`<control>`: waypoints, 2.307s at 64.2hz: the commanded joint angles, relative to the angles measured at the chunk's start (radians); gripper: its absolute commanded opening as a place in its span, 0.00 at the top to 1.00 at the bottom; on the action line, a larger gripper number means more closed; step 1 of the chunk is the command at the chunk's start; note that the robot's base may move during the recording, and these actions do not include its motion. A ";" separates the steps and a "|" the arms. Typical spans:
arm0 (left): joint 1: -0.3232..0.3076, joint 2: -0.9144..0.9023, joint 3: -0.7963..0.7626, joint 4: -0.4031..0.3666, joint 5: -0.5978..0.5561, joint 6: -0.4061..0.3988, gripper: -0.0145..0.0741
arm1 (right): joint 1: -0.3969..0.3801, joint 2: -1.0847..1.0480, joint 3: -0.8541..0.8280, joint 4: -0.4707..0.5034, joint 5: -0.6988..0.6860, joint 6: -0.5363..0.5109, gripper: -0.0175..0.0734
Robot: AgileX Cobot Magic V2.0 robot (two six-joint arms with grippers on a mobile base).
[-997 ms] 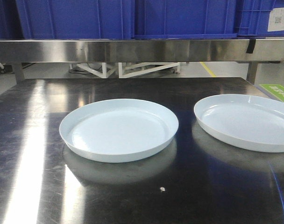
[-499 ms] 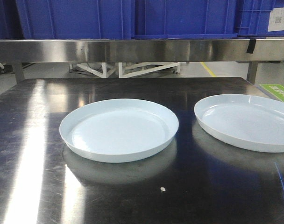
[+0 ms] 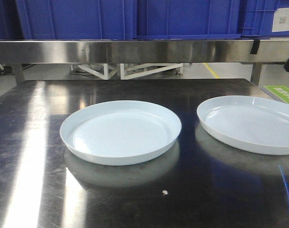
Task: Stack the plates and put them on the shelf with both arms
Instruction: 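Grasp the rim of the other plate with the right gripper, then lift the plate and lower it onto the centered plate, then open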
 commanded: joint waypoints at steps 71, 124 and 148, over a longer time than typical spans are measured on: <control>0.002 0.001 -0.030 -0.006 -0.083 -0.009 0.74 | 0.012 -0.120 -0.030 0.006 0.002 -0.002 0.78; 0.002 0.001 -0.030 -0.006 -0.083 -0.009 0.74 | 0.384 -0.220 -0.030 0.141 -0.097 0.146 0.77; 0.002 0.001 -0.030 -0.006 -0.083 -0.009 0.74 | 0.552 -0.099 -0.030 0.142 -0.227 0.210 0.77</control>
